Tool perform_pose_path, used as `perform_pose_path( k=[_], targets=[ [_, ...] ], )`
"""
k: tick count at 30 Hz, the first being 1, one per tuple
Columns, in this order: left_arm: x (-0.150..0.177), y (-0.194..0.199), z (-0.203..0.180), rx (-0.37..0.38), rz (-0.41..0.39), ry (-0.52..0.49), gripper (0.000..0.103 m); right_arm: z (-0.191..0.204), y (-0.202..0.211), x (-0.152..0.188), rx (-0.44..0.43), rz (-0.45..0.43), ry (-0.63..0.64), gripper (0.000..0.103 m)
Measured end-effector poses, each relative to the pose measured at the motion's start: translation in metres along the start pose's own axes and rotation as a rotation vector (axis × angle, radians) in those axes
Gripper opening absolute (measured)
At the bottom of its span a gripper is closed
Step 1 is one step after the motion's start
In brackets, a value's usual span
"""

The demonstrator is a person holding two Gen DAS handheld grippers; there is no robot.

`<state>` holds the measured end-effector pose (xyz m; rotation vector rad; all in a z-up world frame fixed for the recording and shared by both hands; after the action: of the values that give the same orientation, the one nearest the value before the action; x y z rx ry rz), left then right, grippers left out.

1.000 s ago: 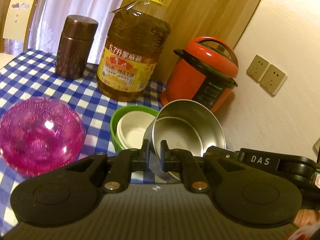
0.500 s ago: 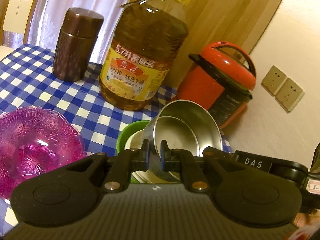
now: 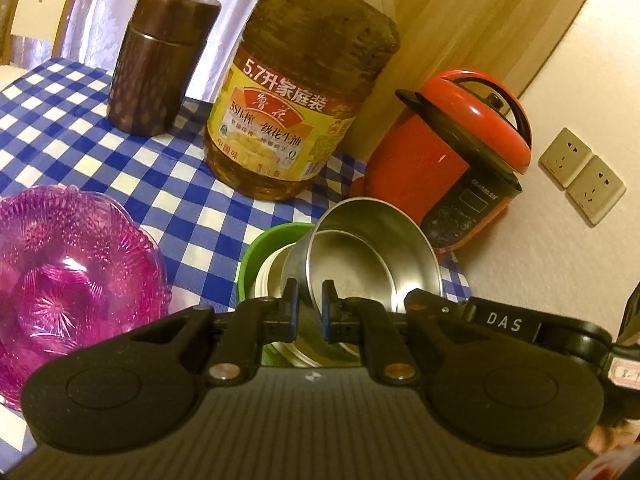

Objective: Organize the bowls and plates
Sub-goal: 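Lower the steel bowl into the white container inside the green bowl, then open both grippers to release the steel bowl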

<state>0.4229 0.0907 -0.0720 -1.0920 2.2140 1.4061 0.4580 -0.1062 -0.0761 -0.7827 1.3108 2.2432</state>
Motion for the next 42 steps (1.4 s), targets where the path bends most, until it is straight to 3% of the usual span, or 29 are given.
perform_pose_path(
  k=[27, 29, 31, 32, 42],
  targets=[
    [0.002, -0.013, 0.008, -0.022, 0.036, 0.031, 0.011, -0.006, -0.021, 0.004, 0.000, 0.033, -0.012, 0.011],
    [0.000, -0.010, 0.008, -0.024, 0.015, 0.031, 0.013, -0.007, -0.020, 0.003, -0.018, 0.018, -0.018, 0.015],
    [-0.002, -0.007, 0.008, -0.025, -0.001, 0.028, 0.015, -0.009, -0.017, 0.002, -0.020, -0.004, -0.025, 0.048],
    [-0.002, -0.006, 0.008, -0.023, -0.008, 0.032, 0.015, -0.010, -0.016, 0.002, -0.025, -0.015, -0.031, 0.054],
    [-0.003, -0.006, 0.011, -0.033, -0.019, 0.038, 0.024, -0.018, -0.014, 0.000, -0.020, -0.025, -0.055, 0.055]
  ],
)
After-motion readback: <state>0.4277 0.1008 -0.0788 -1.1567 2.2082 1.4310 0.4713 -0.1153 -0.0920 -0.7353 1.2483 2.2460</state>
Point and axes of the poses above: each gripper's, at about its wrist camera, not at the fingertips, and y roughly against the way its jaws point, z to its left, x to its underside, the point moved 3 cm from there along -y, roughly the way its jaws point, and after that the axes turned 4 degrees about z, right-handed, at the moved point
